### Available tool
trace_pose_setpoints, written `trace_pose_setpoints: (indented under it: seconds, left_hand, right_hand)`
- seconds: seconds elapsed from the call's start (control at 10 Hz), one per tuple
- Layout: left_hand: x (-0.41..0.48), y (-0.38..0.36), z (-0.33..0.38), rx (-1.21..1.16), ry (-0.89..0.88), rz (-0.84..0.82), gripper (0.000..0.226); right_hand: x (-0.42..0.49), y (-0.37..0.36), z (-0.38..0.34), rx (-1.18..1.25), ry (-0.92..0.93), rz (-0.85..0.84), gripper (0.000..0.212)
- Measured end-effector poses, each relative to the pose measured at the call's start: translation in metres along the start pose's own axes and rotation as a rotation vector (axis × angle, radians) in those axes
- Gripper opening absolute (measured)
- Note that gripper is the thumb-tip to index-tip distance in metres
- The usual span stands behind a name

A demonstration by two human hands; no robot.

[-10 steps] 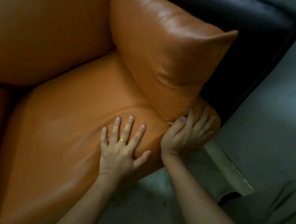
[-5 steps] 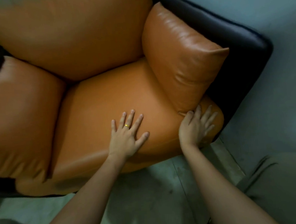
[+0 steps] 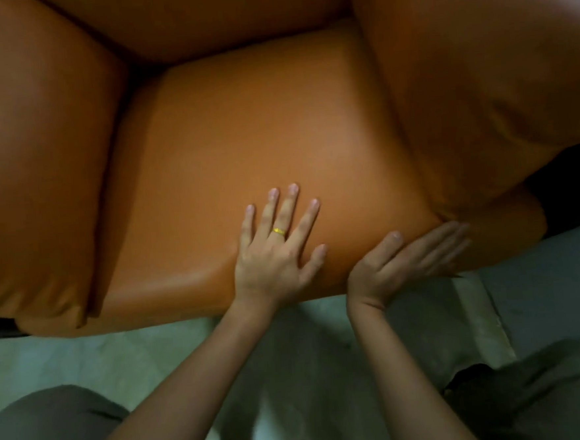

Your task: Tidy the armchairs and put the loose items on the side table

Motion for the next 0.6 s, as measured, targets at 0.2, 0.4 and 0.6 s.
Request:
trace_pose_setpoints:
  seconds: [0.2,0.4,0.6]
  left_hand:
    - [0.001,-0.005,0.000,0.013,-0.016,-0.056,0.061]
    - [0.000,0.015,-0.005,-0.338,0.300,-0.574,0.060]
    - [-0.053,0.145,-0.018,-0.763,0.835,-0.810,0.053]
  right_hand:
    - [0.002,0.003,-0.006,-0.184,-0.042,-0.237,0.069]
    - [0.004,0.025,-0.041,-0.404,-0.228,-0.946,0.080]
    - [-0.022,0.123,-0.120,-0.509,-0.315,-1.514,0.069]
Point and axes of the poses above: each hand's wrist, its own x-axis towards the middle knuckle, its own y-axis out of the back of the hand, z = x × y, the point moved 9 cm from there along x, towards the middle knuckle, and after that the axes turned 10 degrees about -x, right-handed, at the moved point
